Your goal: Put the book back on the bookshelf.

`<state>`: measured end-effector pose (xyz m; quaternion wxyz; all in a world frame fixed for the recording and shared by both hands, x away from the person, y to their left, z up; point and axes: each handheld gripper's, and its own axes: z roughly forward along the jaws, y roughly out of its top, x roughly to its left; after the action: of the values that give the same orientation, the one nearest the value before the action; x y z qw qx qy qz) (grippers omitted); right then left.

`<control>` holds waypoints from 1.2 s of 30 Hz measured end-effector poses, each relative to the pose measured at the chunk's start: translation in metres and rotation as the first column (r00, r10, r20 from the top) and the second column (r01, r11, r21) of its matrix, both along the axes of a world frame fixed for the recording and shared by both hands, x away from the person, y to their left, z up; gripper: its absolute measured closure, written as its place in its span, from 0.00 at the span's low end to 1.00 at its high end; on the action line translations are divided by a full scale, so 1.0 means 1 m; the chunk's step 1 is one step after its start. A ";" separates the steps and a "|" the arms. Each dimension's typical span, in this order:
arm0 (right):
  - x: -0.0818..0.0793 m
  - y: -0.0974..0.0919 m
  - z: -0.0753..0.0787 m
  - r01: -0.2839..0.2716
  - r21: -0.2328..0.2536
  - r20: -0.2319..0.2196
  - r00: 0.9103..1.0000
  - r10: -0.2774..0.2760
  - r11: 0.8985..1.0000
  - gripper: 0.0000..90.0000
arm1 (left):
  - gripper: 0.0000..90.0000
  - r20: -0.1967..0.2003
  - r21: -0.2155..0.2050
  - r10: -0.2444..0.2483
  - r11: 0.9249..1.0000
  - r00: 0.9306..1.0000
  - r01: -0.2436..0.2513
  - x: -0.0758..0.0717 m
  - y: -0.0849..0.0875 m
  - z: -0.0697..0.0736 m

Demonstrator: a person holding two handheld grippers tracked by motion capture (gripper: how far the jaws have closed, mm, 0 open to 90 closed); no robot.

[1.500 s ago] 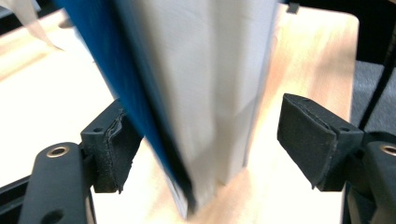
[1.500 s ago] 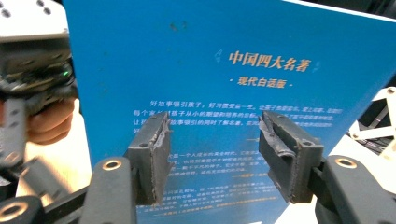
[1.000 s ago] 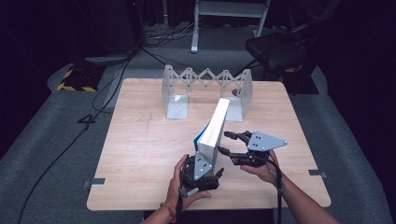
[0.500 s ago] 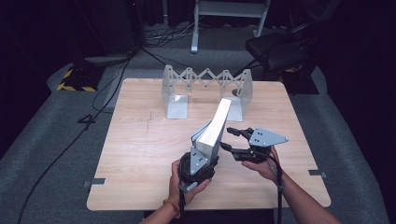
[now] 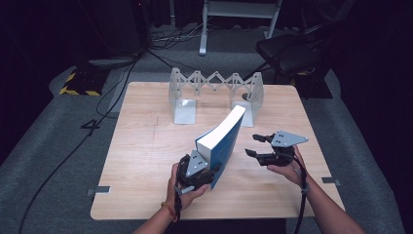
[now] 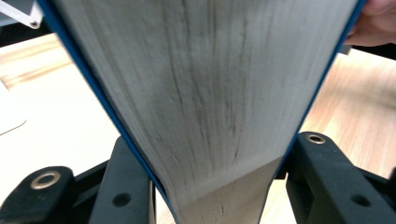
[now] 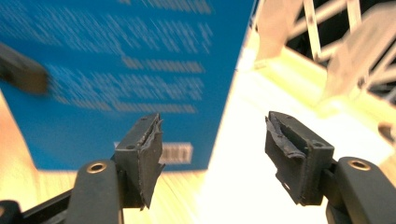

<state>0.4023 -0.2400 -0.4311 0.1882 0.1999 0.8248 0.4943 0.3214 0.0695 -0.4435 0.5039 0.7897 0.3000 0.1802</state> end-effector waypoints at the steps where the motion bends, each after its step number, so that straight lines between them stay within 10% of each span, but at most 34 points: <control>1: 0.002 -0.002 -0.003 -0.001 -0.009 -0.018 1.000 0.001 1.000 0.39 | 0.64 -0.002 0.002 -0.011 1.000 1.000 0.011 0.001 0.002 0.000; 22: 0.003 -0.030 -0.048 -0.048 -0.141 -0.167 0.986 0.024 0.989 0.34 | 0.66 -0.034 -0.017 -0.163 0.986 0.986 0.163 0.012 0.017 0.000; 31: 0.000 -0.024 -0.050 -0.081 -0.135 -0.158 0.986 0.059 0.988 0.33 | 0.67 -0.056 -0.027 -0.290 0.957 0.956 0.289 0.013 0.028 0.002; 36: 0.000 -0.017 -0.052 -0.103 -0.144 -0.170 0.982 0.078 0.984 0.33 | 0.67 -0.064 -0.031 -0.307 0.952 0.949 0.306 0.014 0.031 0.002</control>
<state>0.4020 -0.2574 -0.4836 0.1119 0.1870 0.8809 0.4201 0.3353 0.1004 -0.4416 0.5235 0.8271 0.1925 0.0697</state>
